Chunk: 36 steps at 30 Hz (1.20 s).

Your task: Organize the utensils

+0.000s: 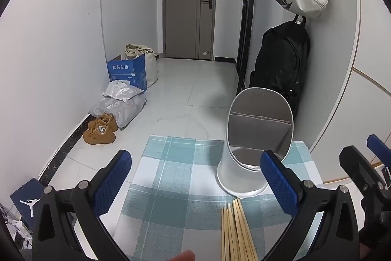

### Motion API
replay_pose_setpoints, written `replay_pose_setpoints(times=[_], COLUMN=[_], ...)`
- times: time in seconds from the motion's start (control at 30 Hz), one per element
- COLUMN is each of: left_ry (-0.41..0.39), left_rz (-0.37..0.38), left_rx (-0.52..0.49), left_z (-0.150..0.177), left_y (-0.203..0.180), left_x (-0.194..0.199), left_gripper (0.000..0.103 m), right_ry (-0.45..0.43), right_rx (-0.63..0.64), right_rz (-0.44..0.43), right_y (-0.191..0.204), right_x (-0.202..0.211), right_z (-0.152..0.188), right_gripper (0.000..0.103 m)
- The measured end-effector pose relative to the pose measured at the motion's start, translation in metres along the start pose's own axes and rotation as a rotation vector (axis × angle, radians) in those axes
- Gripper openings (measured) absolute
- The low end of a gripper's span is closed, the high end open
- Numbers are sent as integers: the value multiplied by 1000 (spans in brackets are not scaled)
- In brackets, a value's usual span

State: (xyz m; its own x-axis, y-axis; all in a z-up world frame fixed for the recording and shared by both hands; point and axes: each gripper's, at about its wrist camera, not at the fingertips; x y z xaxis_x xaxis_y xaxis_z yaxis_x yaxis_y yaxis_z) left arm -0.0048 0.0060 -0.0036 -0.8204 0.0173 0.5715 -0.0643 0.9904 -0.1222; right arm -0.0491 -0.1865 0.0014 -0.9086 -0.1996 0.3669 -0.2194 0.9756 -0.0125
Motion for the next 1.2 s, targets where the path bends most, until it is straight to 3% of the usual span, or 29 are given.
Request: replay_pose_setpoints(times=[1.2], left_ry=[-8], left_rz=[-8], left_rx=[9], left_z=[6], left_y=[-8], left_x=[-5], left_gripper=[102], right_ry=[2], right_rx=[-17], right_rz=[7], right_y=[-2], right_x=[1], right_z=[2], right_gripper=[103])
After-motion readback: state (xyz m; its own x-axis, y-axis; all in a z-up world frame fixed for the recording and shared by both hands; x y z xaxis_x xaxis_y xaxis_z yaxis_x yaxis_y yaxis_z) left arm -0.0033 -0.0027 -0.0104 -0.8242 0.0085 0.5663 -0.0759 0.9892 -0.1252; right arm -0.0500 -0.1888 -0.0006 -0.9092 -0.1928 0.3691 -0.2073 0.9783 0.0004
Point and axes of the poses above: each gripper's, at about its wrist camera, not at the fingertips, and x roughly against the way its jaws point, y to its left, z to its underside, and after that the axes turned 5 degrees about x, right-handed
